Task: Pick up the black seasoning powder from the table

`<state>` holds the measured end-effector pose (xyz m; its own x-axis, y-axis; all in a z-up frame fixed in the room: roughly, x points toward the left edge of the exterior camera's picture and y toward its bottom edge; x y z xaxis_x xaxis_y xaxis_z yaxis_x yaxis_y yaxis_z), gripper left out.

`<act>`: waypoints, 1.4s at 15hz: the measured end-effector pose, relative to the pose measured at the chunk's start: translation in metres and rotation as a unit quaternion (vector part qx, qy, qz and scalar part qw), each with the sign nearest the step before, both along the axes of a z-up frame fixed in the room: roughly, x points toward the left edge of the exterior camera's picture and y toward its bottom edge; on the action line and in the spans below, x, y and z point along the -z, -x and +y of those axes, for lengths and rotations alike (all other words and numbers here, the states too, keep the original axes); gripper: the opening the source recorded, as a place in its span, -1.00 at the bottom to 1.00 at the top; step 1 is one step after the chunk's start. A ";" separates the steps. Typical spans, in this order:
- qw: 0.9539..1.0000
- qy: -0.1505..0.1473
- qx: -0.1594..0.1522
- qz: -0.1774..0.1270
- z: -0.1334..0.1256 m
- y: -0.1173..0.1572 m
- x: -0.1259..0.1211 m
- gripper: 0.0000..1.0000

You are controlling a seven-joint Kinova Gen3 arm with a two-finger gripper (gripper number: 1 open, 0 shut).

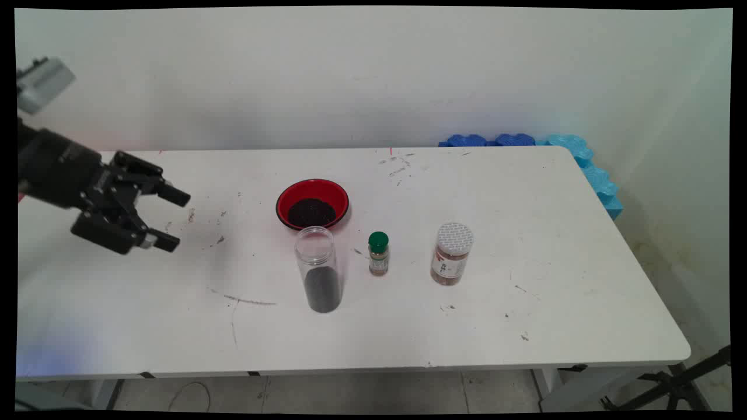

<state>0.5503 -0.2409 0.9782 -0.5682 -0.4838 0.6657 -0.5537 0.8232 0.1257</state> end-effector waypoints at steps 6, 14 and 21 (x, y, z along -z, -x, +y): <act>0.999 0.021 -0.016 0.028 0.000 0.014 0.050 1.00; 0.998 0.049 0.003 0.048 -0.018 0.049 0.100 1.00; 0.996 0.071 0.033 0.045 -0.038 0.079 0.127 1.00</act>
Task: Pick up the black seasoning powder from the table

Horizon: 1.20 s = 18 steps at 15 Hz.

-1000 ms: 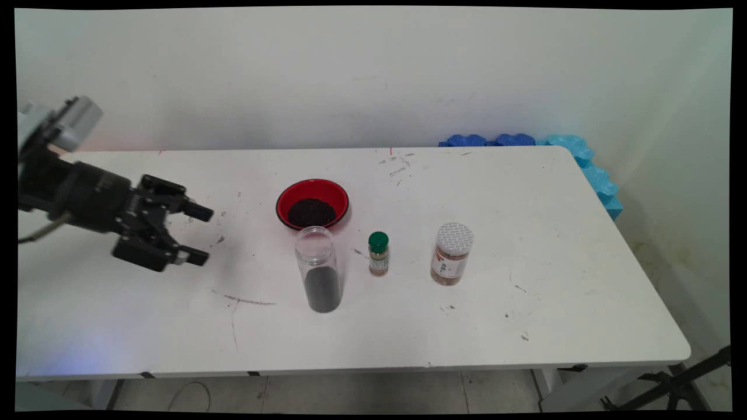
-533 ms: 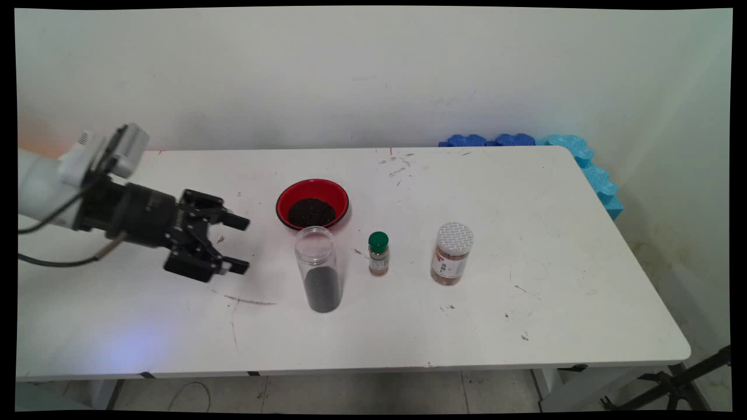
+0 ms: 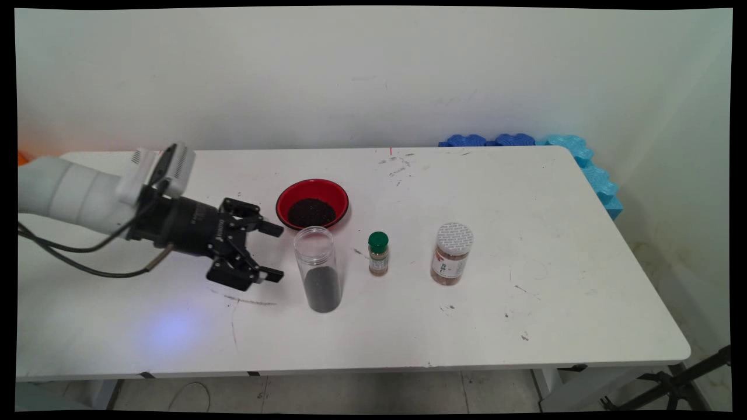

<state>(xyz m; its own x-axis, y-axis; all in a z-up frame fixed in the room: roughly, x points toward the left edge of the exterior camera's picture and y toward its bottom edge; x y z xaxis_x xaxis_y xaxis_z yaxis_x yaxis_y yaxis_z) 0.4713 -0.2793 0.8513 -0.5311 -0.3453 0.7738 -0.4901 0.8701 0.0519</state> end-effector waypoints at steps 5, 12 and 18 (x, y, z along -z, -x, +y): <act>1.000 0.004 0.005 -0.007 -0.012 0.016 0.014 1.00; 1.000 0.003 0.007 -0.010 -0.023 0.030 0.027 1.00; 1.000 0.001 0.008 -0.009 -0.029 0.038 0.032 1.00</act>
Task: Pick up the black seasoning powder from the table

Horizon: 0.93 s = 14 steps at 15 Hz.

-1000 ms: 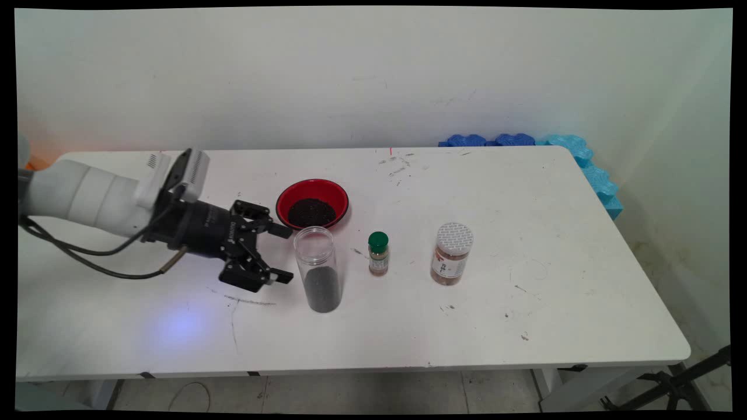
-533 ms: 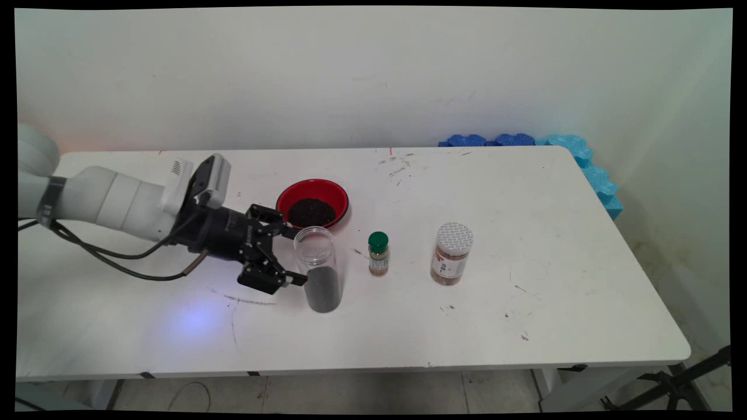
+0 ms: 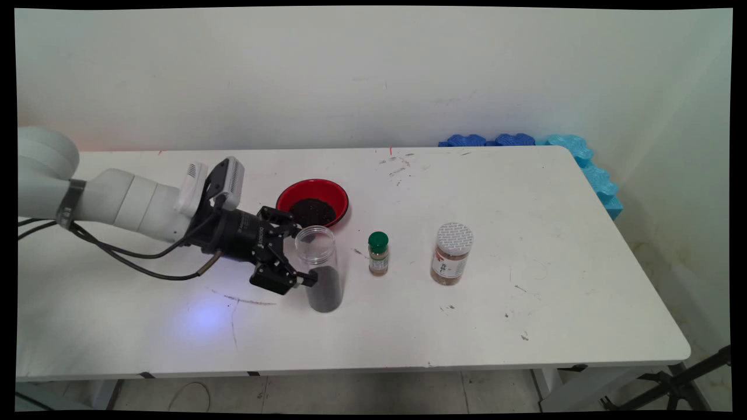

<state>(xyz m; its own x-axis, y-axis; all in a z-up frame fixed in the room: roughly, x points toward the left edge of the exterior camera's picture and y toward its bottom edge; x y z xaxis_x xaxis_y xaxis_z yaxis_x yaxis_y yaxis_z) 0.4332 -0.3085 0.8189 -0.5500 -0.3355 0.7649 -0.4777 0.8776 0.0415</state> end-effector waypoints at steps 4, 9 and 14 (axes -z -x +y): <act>1.000 -0.001 0.001 0.002 -0.002 0.004 0.002 1.00; 1.000 -0.003 0.001 0.005 -0.005 0.008 0.004 1.00; 1.000 -0.007 0.002 0.011 -0.005 0.011 0.004 -1.00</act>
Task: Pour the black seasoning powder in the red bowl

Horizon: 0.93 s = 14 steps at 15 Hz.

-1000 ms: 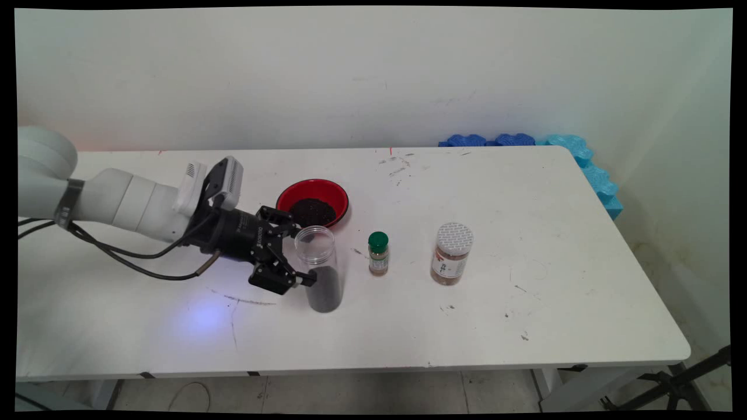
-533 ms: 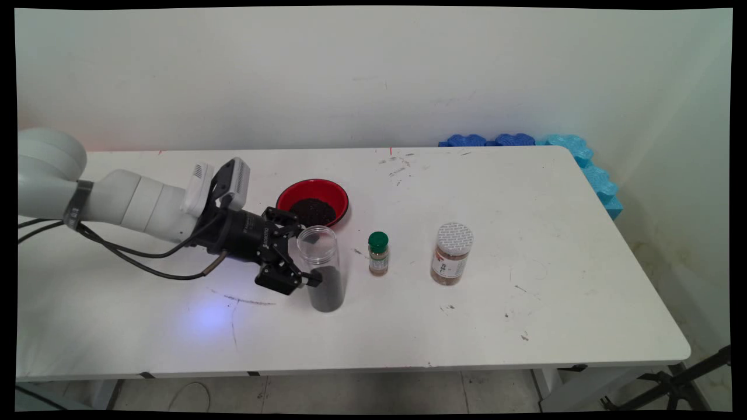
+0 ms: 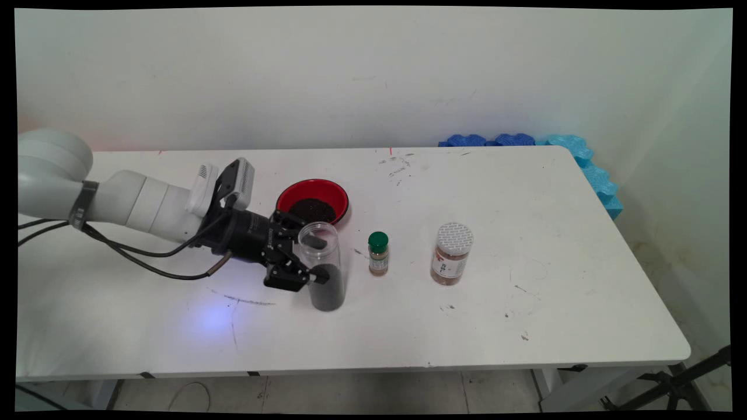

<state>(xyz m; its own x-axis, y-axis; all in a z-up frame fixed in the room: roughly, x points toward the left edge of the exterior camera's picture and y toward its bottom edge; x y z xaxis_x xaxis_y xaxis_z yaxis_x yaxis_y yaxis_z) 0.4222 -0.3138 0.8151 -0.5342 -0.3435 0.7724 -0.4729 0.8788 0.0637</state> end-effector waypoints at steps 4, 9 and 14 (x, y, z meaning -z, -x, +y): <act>1.000 -0.003 0.005 0.004 0.001 0.001 0.000 -1.00; 1.000 0.009 0.011 -0.015 0.001 -0.008 -0.010 -1.00; 0.999 0.027 0.015 -0.023 0.002 -0.017 -0.038 -1.00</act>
<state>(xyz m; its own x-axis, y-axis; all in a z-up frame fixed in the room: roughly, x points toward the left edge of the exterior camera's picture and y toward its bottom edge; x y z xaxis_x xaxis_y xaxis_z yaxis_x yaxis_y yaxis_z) 0.4391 -0.3116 0.8532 -0.5795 -0.2854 0.7634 -0.4480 0.8940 -0.0059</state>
